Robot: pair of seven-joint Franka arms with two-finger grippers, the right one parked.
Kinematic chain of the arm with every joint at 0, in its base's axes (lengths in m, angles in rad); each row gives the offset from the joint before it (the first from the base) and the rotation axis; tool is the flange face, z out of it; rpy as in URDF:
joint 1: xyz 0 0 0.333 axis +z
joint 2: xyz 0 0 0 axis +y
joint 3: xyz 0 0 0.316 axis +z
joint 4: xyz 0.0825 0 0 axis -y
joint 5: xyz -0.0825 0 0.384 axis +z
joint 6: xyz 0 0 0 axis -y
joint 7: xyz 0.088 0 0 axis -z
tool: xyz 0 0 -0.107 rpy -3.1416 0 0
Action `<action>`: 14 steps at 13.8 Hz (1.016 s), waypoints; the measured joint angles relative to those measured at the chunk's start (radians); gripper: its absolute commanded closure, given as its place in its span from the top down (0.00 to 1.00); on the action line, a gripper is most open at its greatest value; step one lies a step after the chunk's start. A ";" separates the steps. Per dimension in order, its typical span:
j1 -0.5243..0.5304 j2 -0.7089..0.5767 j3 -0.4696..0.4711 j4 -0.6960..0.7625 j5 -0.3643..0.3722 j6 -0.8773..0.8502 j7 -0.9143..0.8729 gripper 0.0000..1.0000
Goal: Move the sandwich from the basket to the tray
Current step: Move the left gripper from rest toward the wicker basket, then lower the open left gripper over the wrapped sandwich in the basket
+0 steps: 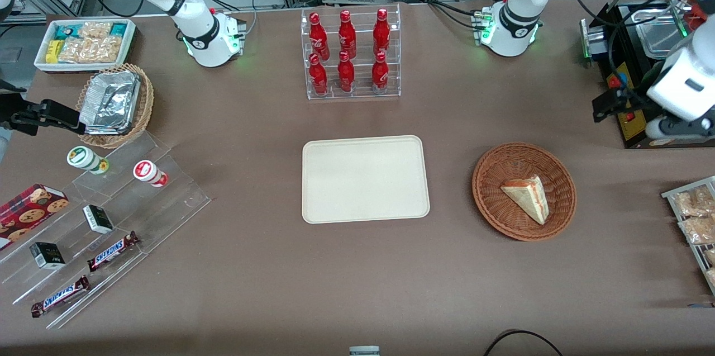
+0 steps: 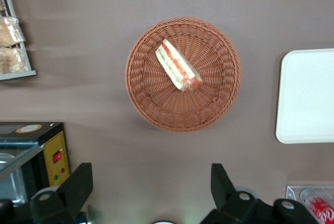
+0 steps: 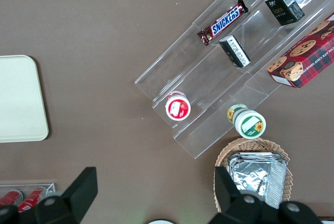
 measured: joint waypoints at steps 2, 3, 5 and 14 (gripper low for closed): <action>-0.001 0.043 -0.003 -0.067 0.000 0.127 -0.062 1.00; -0.001 0.056 -0.004 -0.111 0.000 0.194 -0.103 1.00; -0.001 0.067 -0.006 -0.208 0.000 0.326 -0.180 1.00; -0.001 0.066 -0.006 -0.583 -0.001 0.861 -0.620 1.00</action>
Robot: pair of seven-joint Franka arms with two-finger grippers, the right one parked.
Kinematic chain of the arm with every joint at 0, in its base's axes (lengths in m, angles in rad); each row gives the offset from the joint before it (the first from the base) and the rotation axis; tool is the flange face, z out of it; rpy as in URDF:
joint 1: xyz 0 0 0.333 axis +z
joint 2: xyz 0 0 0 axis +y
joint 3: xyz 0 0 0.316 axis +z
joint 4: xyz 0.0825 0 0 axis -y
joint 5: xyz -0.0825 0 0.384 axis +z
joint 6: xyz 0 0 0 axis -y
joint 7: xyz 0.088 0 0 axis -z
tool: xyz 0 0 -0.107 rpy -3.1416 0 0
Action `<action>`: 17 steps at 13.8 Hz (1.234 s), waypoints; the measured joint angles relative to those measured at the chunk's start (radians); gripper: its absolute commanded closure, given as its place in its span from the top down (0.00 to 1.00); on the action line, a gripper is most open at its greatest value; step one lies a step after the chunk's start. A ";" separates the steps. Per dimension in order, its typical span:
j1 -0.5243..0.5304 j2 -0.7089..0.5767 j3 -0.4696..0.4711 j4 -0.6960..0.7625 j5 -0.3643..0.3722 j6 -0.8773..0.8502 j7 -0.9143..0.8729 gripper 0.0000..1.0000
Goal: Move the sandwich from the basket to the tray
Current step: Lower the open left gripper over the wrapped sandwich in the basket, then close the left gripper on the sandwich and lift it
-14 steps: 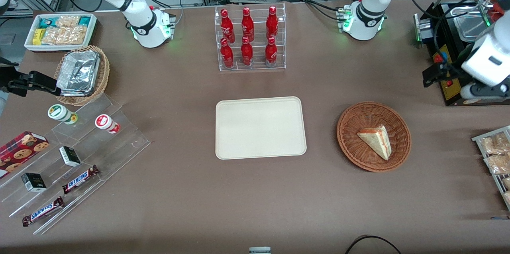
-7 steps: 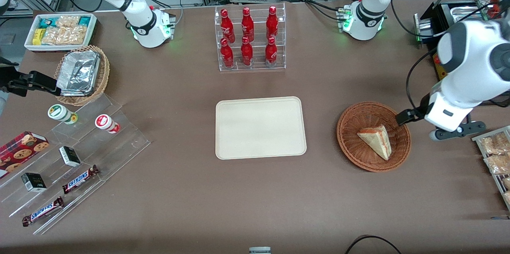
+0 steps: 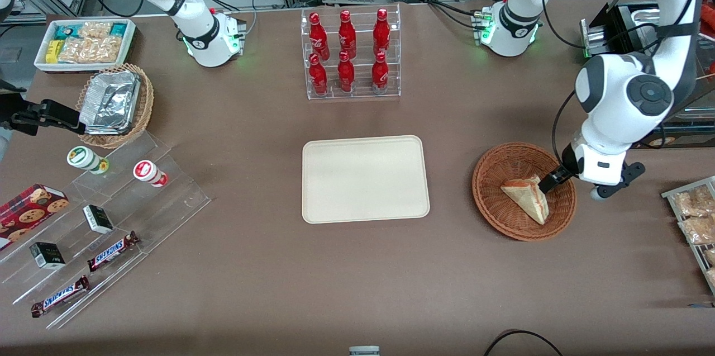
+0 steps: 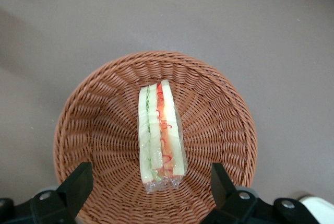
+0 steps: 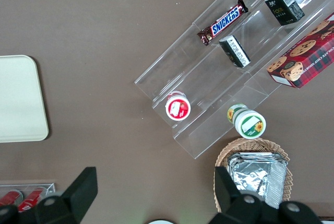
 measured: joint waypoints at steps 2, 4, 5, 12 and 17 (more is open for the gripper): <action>-0.003 0.008 -0.001 -0.027 0.000 0.045 -0.039 1.00; -0.008 0.025 -0.005 -0.043 0.000 0.076 -0.062 1.00; -0.008 0.038 -0.007 -0.048 0.000 0.084 -0.067 1.00; -0.008 0.126 -0.008 -0.060 0.000 0.189 -0.080 1.00; -0.008 0.168 -0.008 -0.060 0.000 0.226 -0.083 0.36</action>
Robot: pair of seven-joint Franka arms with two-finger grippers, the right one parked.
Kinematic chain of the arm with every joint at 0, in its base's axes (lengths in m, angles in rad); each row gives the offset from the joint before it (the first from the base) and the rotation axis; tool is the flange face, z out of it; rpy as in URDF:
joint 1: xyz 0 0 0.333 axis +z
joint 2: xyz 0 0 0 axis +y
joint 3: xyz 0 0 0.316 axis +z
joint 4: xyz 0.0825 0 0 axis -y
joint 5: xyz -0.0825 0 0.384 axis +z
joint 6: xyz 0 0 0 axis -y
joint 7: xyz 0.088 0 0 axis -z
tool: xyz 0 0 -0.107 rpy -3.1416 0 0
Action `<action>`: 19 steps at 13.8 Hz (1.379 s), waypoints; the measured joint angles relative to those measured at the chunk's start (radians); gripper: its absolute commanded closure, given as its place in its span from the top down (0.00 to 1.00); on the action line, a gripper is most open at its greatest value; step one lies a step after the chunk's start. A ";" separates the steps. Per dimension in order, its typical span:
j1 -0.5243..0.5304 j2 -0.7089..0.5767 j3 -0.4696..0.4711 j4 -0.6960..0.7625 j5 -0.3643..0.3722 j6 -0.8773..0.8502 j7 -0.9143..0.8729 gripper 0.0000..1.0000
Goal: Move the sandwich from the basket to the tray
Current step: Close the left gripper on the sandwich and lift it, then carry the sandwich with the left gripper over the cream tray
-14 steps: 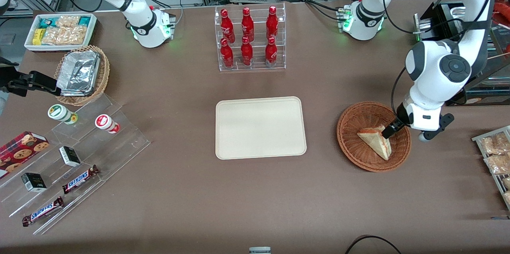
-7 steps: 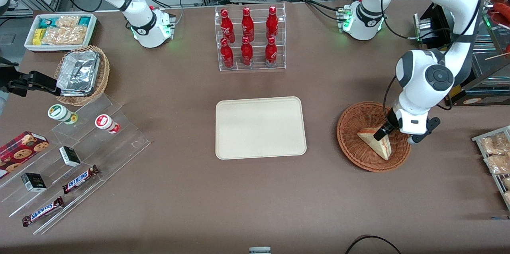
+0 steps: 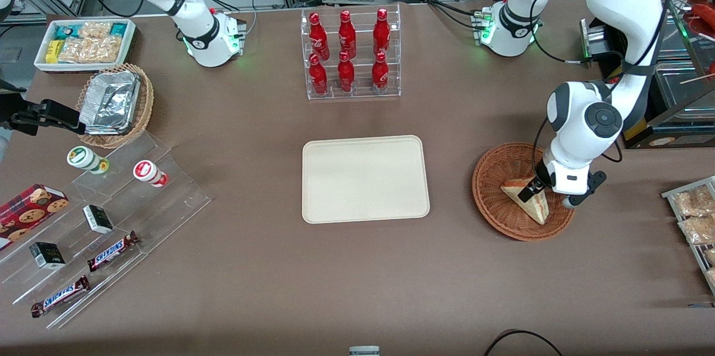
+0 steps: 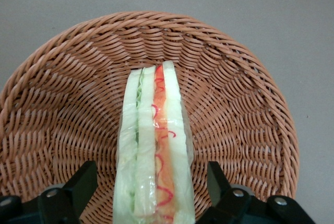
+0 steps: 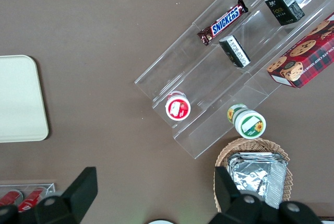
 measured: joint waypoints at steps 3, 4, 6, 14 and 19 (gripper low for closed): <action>-0.007 0.007 -0.002 0.000 0.000 0.002 -0.004 0.00; -0.011 0.007 -0.002 0.000 0.000 0.002 -0.009 0.00; -0.014 0.006 -0.002 0.004 0.000 0.003 -0.011 0.00; -0.097 -0.134 -0.009 0.282 0.001 -0.535 -0.011 0.00; -0.356 -0.088 -0.021 0.400 0.000 -0.687 -0.014 0.00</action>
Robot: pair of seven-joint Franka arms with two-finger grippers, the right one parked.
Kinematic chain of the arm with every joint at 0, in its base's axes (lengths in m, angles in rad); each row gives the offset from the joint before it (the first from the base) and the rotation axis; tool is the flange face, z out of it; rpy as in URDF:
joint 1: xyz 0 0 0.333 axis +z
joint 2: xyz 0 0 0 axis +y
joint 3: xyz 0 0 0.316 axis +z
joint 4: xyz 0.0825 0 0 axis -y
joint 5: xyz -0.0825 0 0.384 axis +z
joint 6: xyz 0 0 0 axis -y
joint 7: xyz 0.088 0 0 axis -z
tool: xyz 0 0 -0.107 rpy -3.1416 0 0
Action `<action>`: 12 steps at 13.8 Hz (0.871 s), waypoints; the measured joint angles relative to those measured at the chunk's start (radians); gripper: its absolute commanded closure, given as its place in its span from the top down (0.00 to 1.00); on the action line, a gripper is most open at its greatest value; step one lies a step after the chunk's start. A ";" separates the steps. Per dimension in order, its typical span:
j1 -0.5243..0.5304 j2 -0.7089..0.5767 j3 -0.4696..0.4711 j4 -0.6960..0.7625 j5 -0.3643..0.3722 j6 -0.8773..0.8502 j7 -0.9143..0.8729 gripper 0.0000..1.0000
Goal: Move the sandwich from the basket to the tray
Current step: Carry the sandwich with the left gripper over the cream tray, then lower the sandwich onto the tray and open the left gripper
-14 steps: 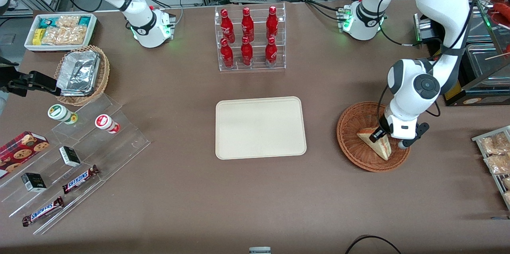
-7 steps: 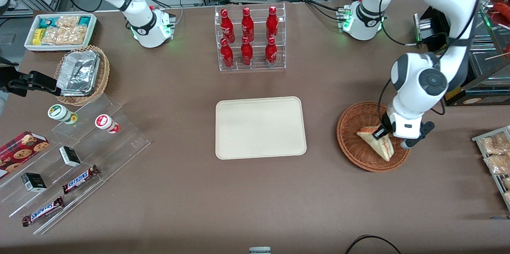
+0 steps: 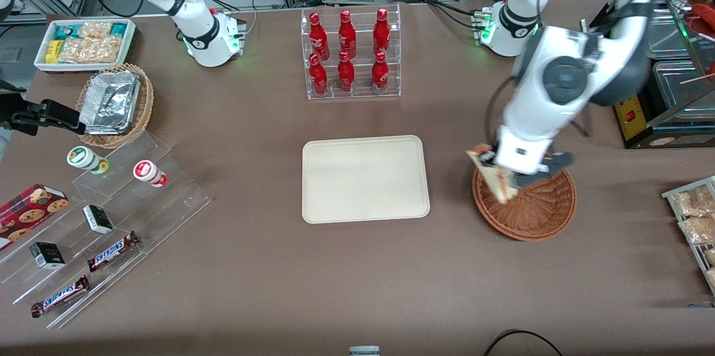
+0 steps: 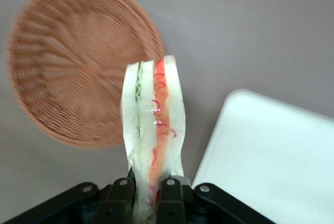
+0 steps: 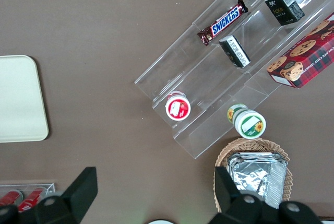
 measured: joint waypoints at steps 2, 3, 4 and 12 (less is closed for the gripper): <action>-0.113 0.091 -0.002 0.044 -0.001 0.015 -0.015 0.00; -0.162 0.149 -0.003 0.092 -0.001 0.020 -0.021 0.00; -0.207 0.210 -0.003 0.148 0.000 0.020 -0.030 0.00; -0.371 0.522 0.001 0.377 0.000 0.168 -0.049 0.00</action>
